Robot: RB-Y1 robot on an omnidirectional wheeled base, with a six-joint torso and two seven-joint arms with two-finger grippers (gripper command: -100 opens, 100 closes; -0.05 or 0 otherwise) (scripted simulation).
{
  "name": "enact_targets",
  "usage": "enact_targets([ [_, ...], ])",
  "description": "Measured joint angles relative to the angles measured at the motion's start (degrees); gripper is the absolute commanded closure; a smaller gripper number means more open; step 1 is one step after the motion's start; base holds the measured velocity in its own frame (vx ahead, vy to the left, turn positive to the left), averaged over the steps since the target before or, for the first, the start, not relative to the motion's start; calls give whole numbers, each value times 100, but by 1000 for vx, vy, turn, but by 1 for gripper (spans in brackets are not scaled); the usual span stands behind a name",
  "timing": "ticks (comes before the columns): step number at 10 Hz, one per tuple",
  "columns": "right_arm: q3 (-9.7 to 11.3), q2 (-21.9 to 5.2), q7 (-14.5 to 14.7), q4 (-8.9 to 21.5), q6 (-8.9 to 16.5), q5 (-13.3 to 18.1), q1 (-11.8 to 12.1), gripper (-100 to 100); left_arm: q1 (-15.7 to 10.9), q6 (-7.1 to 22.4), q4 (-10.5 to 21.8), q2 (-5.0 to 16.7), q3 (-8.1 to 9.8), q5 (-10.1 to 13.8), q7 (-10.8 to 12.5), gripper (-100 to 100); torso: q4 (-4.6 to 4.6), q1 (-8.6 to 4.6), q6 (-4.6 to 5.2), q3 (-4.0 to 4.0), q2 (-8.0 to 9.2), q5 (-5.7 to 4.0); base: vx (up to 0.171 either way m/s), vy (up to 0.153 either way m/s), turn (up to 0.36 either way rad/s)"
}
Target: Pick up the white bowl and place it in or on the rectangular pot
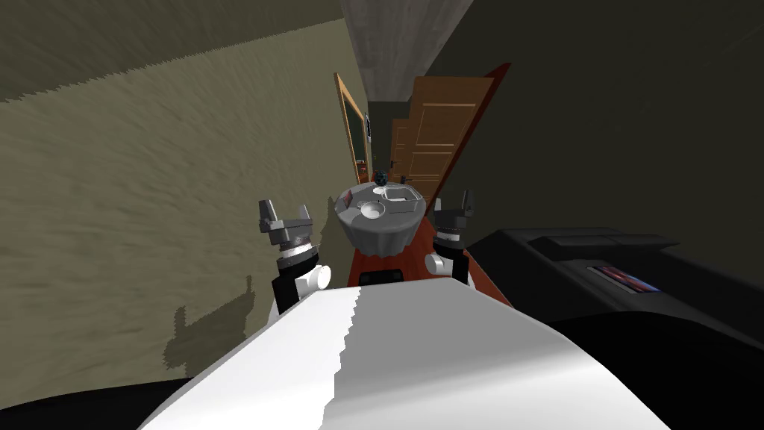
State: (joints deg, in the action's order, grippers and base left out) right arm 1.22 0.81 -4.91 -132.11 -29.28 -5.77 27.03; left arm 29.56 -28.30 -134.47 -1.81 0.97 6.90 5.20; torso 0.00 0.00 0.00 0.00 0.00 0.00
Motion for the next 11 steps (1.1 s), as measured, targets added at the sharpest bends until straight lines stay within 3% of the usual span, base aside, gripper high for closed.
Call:
enact_targets([
  [3, 1, 1, 0, 0, 0, 0, -1, 0, -294, 226, 161, 448, -62, 51, 3, -100, 6, -14, 1, 15, 27, -3, -83, -45, 11],
  [8, 1, 1, 0, 0, 0, 0, -1, 0, -1133, 943, 616, 1146, -126, 242, 58, -100, 9, -24, 1, 22, 38, -5, -98, -61, 15],
  [11, 1, 1, 0, 0, 0, 0, -1, 0, -1503, 1378, 766, 1344, -191, 316, 70, -100, 6, -21, 0, 16, 26, -5, -79, -60, 20],
])
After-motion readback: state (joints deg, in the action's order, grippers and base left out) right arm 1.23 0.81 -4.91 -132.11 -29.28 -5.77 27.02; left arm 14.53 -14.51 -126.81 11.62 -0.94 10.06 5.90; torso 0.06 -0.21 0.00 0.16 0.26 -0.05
